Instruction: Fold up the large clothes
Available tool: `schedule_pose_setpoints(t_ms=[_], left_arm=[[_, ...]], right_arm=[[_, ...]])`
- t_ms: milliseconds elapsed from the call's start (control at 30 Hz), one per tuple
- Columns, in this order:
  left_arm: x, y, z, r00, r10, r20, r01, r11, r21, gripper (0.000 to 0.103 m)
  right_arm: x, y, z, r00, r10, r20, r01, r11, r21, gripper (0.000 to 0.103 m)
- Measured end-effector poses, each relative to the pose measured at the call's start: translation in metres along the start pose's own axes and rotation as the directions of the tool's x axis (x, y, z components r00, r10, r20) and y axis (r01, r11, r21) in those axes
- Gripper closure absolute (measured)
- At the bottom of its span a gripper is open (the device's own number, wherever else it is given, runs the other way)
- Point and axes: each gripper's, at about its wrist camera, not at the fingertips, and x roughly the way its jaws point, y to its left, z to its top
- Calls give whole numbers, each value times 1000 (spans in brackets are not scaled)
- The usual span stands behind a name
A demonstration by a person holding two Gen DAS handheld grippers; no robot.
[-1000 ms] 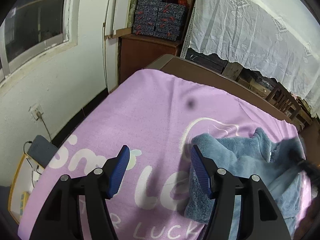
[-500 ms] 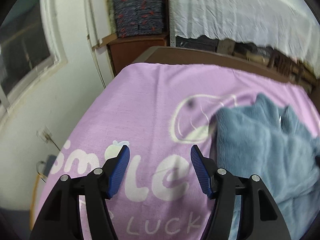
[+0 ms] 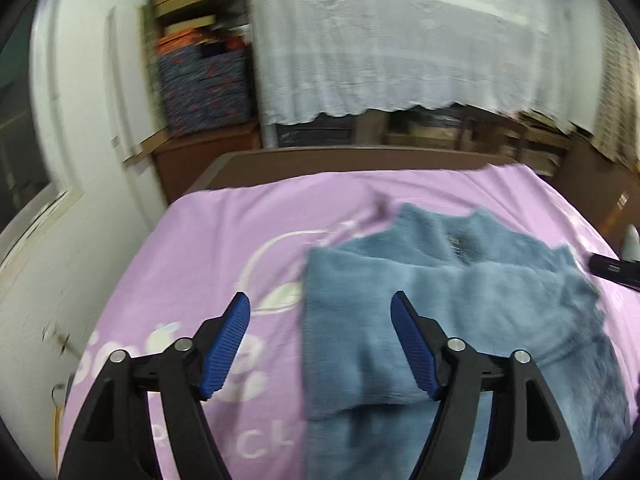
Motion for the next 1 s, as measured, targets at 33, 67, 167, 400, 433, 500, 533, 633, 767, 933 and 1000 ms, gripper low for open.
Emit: schedule_pose_setpoints(t_ms=[33,67,167,400,433,500,533,633,767,933,1000], left_arm=[[4,-8,-2,1000,-11,-12,11,999,32,28],[9,-15,-3,999,-10,-30,12,998,63,28],[42,-30,-14,989,49,-139,-29,990,140,28],[68,-19,-13,971,-4,-239,20,998,61,19],[67,-17,-13,971,-7,-237,21,998,55,19],[59,-12,-13,978,0,-209,9,999,41,19],[52,-9,-10,983,5,-185,0,1000,28,19],[33,-12,6,989,-27,-146,27,1000,-1,19],[35,-34,32,988,-77,-136,82,996,34,19],[78,-63,25,976,-73,-206,91,992,82,19],[101,-66,8,964,-63,-260,89,992,90,15]], right_arm=[[11,15,-2,1000,15,-17,-15,999,-31,77],[18,26,-7,999,27,-33,-29,998,-51,77],[48,43,-12,995,38,-95,-47,995,-87,77],[70,12,-20,981,87,-173,-86,996,12,94],[65,10,-19,983,73,-171,-72,997,13,94],[49,9,-17,989,35,-142,-36,999,-6,90],[41,8,-16,992,23,-124,-25,1000,-18,89],[19,7,-11,997,-12,-82,7,998,-57,89],[11,-4,2,998,-19,-56,17,999,-49,89],[33,-11,3,998,9,-66,-9,1000,6,85],[48,-18,-3,996,-11,-91,13,1000,17,84]])
